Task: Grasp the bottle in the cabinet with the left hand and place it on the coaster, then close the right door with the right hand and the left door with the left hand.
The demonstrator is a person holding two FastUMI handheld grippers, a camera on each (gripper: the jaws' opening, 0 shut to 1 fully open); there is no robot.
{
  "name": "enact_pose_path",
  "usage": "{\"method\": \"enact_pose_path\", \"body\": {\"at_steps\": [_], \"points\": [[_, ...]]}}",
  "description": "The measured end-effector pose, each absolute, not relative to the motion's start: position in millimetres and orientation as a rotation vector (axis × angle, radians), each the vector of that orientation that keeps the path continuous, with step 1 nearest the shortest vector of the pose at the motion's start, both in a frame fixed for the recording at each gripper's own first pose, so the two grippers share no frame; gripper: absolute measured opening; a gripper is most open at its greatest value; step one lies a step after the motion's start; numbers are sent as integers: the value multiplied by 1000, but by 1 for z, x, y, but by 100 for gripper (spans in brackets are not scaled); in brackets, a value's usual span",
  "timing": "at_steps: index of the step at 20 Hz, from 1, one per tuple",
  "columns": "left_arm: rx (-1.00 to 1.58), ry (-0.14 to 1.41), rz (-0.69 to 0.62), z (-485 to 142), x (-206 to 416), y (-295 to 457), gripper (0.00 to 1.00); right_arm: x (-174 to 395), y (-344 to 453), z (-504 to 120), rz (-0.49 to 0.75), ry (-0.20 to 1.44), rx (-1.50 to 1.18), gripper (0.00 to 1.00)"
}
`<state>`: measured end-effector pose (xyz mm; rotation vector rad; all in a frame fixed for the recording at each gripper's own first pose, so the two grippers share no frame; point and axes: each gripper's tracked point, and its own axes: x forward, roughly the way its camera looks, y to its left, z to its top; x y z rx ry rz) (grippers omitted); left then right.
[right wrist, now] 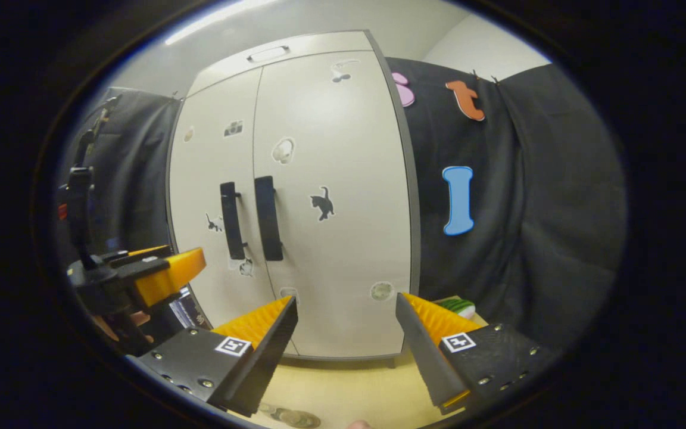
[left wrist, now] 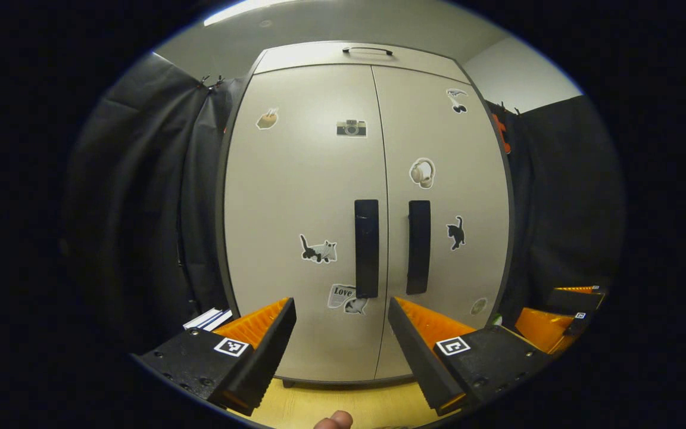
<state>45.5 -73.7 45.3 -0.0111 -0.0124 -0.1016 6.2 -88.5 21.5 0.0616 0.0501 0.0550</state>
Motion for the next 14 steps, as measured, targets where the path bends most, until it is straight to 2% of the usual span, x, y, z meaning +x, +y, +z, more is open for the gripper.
{"method": "enact_pose_path", "body": {"at_steps": [2,3,7,8,9,11,14], "points": [[-16,-9,-83,46,25,-64,98,-4,-90,34,42,29,40,97],[-24,-3,-78,45,15,-60,98,-9,-90,38,41,21,37,100],[-33,13,-58,43,-15,-48,98,-26,-93,46,38,11,25,100],[-36,10,-51,44,-20,-46,98,-30,-93,46,39,12,23,97],[-38,15,-51,42,-24,-45,98,-33,-93,46,40,11,25,100],[-38,26,-42,37,-29,-42,98,-37,-95,45,39,12,27,97],[-42,31,-37,35,-33,-42,98,-41,-96,43,39,13,9,100]]}}
